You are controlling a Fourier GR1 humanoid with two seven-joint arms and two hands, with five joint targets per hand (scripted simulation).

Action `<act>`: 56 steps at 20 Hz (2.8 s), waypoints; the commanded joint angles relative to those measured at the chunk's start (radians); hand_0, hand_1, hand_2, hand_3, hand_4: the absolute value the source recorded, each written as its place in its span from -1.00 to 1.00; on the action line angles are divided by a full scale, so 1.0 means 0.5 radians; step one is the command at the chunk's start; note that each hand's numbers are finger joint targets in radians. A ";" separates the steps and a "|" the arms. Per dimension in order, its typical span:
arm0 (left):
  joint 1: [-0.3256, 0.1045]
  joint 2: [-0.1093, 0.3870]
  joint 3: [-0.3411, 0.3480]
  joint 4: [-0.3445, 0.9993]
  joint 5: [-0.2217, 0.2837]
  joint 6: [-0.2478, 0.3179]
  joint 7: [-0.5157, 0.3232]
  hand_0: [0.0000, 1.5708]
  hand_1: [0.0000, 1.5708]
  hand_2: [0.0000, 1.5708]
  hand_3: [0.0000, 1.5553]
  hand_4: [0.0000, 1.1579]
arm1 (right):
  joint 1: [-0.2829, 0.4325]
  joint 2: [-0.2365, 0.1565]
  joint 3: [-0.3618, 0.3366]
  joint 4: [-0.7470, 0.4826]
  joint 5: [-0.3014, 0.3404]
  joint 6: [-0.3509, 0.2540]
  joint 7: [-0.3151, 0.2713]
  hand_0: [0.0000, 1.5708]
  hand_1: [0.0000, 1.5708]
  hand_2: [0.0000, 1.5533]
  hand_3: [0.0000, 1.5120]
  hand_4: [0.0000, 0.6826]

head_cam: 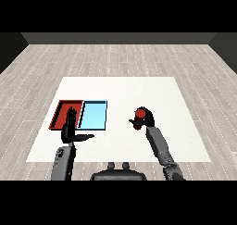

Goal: Pick the red can and put it in the red box

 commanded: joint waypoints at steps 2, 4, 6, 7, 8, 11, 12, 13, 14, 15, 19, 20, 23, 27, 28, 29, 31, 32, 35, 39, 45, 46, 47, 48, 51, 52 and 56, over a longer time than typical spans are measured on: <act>0.103 -0.031 -0.037 0.005 -0.001 -0.028 -0.070 -1.00 -1.00 -1.00 -1.00 -1.00 | 0.059 0.010 0.059 -0.307 0.032 -0.061 0.164 0.87 0.87 0.88 0.88 0.91; 0.092 0.030 -0.032 -0.011 0.024 -0.108 -0.037 -1.00 -1.00 -1.00 -1.00 -1.00 | 0.051 -0.002 0.016 -0.190 0.039 -0.025 -0.022 0.86 0.86 0.86 0.87 0.94; 0.093 0.049 -0.024 -0.058 0.058 -0.140 0.014 -1.00 -1.00 -1.00 -1.00 -1.00 | 0.097 0.012 0.064 -0.367 0.037 -0.010 0.101 0.84 0.84 0.86 0.86 0.91; 0.018 0.017 -0.007 -0.021 0.030 -0.043 0.080 -1.00 -1.00 -1.00 -1.00 -1.00 | 0.121 0.061 0.133 -0.421 0.025 -0.100 0.060 0.84 0.84 0.86 0.86 0.93; 0.026 -0.063 -0.158 -0.104 -0.103 0.044 0.145 -1.00 -1.00 -1.00 -1.00 -1.00 | 0.179 0.052 0.126 -0.578 0.041 -0.074 0.190 0.83 0.83 0.85 0.86 0.92; -0.098 0.000 -0.075 0.080 -0.067 -0.016 0.099 -1.00 -1.00 -1.00 -1.00 -1.00 | 0.176 0.047 0.127 -0.667 0.048 -0.069 0.184 0.84 0.84 0.85 0.87 0.90; 0.001 -0.072 -0.241 -0.084 -0.119 0.075 0.175 -1.00 -1.00 -1.00 -1.00 -1.00 | 0.197 0.060 0.091 -0.466 0.050 -0.024 -0.043 0.84 0.84 0.86 0.87 0.90; -0.037 -0.014 -0.149 0.015 -0.057 -0.051 0.139 -1.00 -1.00 -1.00 -1.00 -1.00 | 0.192 0.062 0.192 -0.683 0.002 -0.163 0.127 0.84 0.84 0.86 0.86 0.90; -0.150 -0.073 -0.315 0.012 -0.125 0.127 0.238 -1.00 -1.00 -1.00 -1.00 -1.00 | 0.235 0.005 0.106 -0.685 0.011 -0.028 0.106 0.83 0.83 0.87 0.87 0.90; -0.166 -0.065 -0.236 0.100 -0.102 -0.004 0.194 -1.00 -1.00 -1.00 -1.00 -1.00 | 0.168 0.036 0.146 -0.895 0.025 -0.142 0.338 0.83 0.83 0.87 0.87 0.91; -0.326 -0.075 -0.408 0.284 -0.063 0.140 0.219 -1.00 -1.00 -1.00 -1.00 -1.00 | 0.305 0.063 0.241 -0.935 0.016 -0.147 0.255 0.80 0.80 0.85 0.87 0.91; -0.366 -0.075 -0.598 0.238 -0.040 0.292 0.313 -1.00 -1.00 -1.00 -1.00 -1.00 | 0.230 0.063 0.340 -0.794 -0.044 -0.206 0.179 0.82 0.82 0.86 0.88 0.90; -0.363 -0.076 -0.678 0.216 0.009 0.295 0.315 -1.00 -1.00 -1.00 -1.00 -1.00 | 0.193 0.063 0.380 -0.873 -0.056 -0.286 0.218 0.83 0.83 0.86 0.89 0.93; -0.391 -0.076 -0.728 0.232 0.026 0.359 0.317 -1.00 -1.00 -1.00 -1.00 -1.00 | 0.278 0.064 0.538 -0.890 -0.096 -0.413 0.145 0.83 0.83 0.86 0.89 0.93; -0.270 -0.076 -0.790 0.068 -0.018 0.370 0.392 -1.00 -1.00 -1.00 -1.00 -1.00 | 0.298 0.064 0.671 -0.999 -0.128 -0.532 0.170 0.81 0.81 0.86 0.88 0.94; -0.399 -0.076 -0.826 0.302 0.089 0.432 0.274 -1.00 -1.00 -1.00 -1.00 -1.00 | 0.096 0.064 0.455 -0.786 -0.081 -0.394 0.195 0.81 0.81 0.86 0.88 0.94; -0.446 -0.076 -0.805 0.340 0.076 0.370 0.277 -1.00 -1.00 -1.00 -1.00 -1.00 | 0.063 0.062 0.448 -0.891 -0.043 -0.373 0.343 0.80 0.80 0.84 0.87 0.89; -0.472 -0.076 -0.954 0.196 0.074 0.541 0.395 -1.00 -1.00 -1.00 -1.00 -1.00 | 0.243 0.064 0.721 -0.947 -0.131 -0.539 0.153 0.79 0.79 0.83 0.87 0.88; -0.531 -0.076 -0.915 0.294 0.080 0.474 0.370 -1.00 -1.00 -1.00 -1.00 -1.00 | 0.078 0.064 0.725 -0.991 -0.128 -0.585 0.332 0.77 0.77 0.81 0.84 0.86; -0.412 -0.076 -0.933 0.276 0.034 0.420 0.353 -1.00 -1.00 -1.00 -1.00 -1.00 | 0.037 0.064 0.919 -0.924 -0.281 -0.720 0.200 0.76 0.76 0.82 0.85 0.81; -0.723 -0.076 -0.915 0.663 0.176 0.546 0.246 -1.00 -1.00 -1.00 -1.00 -1.00 | 0.046 0.064 0.924 -1.118 -0.220 -0.711 0.341 0.80 0.80 0.84 0.86 0.80; -0.779 -0.076 -1.040 0.560 0.191 0.684 0.399 -1.00 -1.00 -1.00 -1.00 -1.00 | 0.038 0.064 0.900 -0.965 -0.260 -0.637 0.192 0.80 0.80 0.84 0.86 0.81; -0.658 -0.076 -1.064 0.590 0.155 0.625 0.269 -1.00 -1.00 -1.00 -1.00 -1.00 | 0.056 0.064 0.944 -0.977 -0.283 -0.648 0.234 0.80 0.80 0.84 0.85 0.82; -0.836 -0.076 -0.955 0.639 0.158 0.647 0.388 -1.00 -1.00 -1.00 -1.00 -1.00 | 0.137 0.064 0.854 -1.134 -0.184 -0.543 0.322 0.81 0.81 0.84 0.85 0.84; -0.675 -0.076 -1.091 0.464 0.076 0.700 0.454 -1.00 -1.00 -1.00 -1.00 -1.00 | 0.199 0.064 1.003 -1.123 -0.217 -0.644 0.174 0.82 0.82 0.85 0.86 0.75; -0.824 -0.076 -1.048 0.617 0.208 0.677 0.412 -1.00 -1.00 -1.00 -1.00 -1.00 | 0.125 0.064 0.876 -1.093 -0.171 -0.577 0.260 0.83 0.83 0.85 0.86 0.76; -0.735 -0.076 -1.070 0.637 0.180 0.677 0.321 -1.00 -1.00 -1.00 -1.00 -1.00 | 0.230 0.064 0.947 -1.124 -0.182 -0.571 0.121 0.85 0.85 0.84 0.83 0.80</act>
